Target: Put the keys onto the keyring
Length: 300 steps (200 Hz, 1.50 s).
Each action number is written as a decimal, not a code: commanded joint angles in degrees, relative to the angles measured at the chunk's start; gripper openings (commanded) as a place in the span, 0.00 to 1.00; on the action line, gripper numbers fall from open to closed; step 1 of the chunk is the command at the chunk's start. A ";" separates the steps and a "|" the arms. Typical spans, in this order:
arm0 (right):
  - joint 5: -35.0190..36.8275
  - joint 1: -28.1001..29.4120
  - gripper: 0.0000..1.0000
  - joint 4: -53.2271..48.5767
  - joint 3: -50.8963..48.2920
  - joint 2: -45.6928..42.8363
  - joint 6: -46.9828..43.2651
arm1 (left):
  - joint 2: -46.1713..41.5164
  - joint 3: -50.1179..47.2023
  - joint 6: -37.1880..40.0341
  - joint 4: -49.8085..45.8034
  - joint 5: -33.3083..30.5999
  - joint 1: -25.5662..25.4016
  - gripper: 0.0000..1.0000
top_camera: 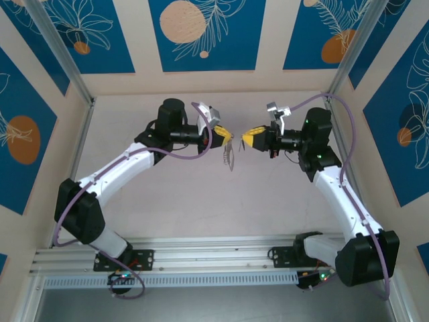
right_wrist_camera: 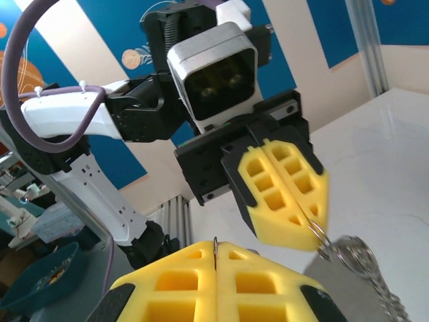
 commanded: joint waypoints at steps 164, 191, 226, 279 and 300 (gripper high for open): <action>9.37 4.22 0.00 -13.31 6.25 5.06 -12.67 | -0.28 7.57 12.16 -12.07 0.19 -2.19 0.00; 9.34 4.43 0.00 -13.13 6.66 5.54 -12.58 | 0.13 8.05 12.55 -12.49 0.28 -2.33 0.00; 9.36 5.03 0.00 -13.89 7.09 5.85 -13.00 | 0.59 8.71 12.83 -13.21 0.25 -2.46 0.00; 12.49 5.91 0.00 -18.08 7.84 5.72 -15.33 | 0.85 9.37 13.21 -13.59 0.10 -2.54 0.00; 14.44 6.49 0.00 -20.03 8.23 5.69 -16.49 | 0.93 9.61 13.47 -13.83 0.10 -2.52 0.00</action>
